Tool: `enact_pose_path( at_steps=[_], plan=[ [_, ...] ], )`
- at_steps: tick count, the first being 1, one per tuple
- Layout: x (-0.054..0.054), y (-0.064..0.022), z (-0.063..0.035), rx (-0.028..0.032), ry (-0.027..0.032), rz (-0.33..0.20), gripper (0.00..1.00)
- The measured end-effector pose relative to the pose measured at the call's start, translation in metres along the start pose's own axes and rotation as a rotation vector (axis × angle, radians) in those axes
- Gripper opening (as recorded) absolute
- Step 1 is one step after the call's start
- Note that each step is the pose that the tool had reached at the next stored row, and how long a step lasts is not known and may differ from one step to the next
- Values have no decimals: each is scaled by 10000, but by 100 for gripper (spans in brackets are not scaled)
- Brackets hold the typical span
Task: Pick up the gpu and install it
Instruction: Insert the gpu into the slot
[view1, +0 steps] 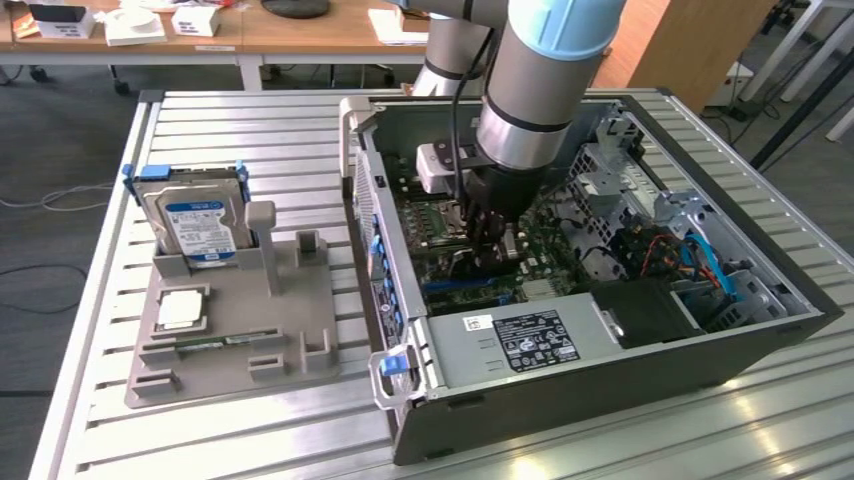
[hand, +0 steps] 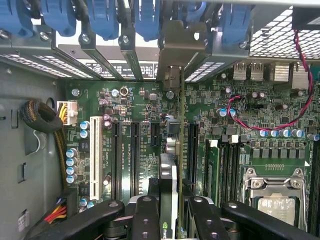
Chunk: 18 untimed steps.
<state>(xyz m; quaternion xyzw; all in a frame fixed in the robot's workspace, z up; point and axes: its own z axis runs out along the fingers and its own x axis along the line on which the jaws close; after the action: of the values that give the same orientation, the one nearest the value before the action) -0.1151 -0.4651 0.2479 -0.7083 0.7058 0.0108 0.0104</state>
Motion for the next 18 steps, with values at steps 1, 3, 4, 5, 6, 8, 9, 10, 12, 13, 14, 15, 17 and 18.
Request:
enact_pose_path(
  at_steps=[1,3,4,5,6,8,9,10,12,13,14,15,17,18],
  plan=[
    [0,0,0,0,1,0,27],
    [0,0,0,1,0,0,27],
    [0,0,0,0,-1,1,27],
    [0,0,0,0,0,1,27],
    [0,0,-3,0,0,1,27],
    [0,5,-2,0,2,-2,27],
    [0,6,-1,0,1,0,27],
    [0,6,-1,0,1,1,27],
    [0,7,0,0,1,0,27],
    [0,7,0,0,1,0,27],
    [-1,7,0,1,-1,1,27],
    [-3,7,1,2,-2,1,27],
    [-9,9,1,1,-1,1,27],
    [-9,9,1,0,0,0,27]
  ],
)
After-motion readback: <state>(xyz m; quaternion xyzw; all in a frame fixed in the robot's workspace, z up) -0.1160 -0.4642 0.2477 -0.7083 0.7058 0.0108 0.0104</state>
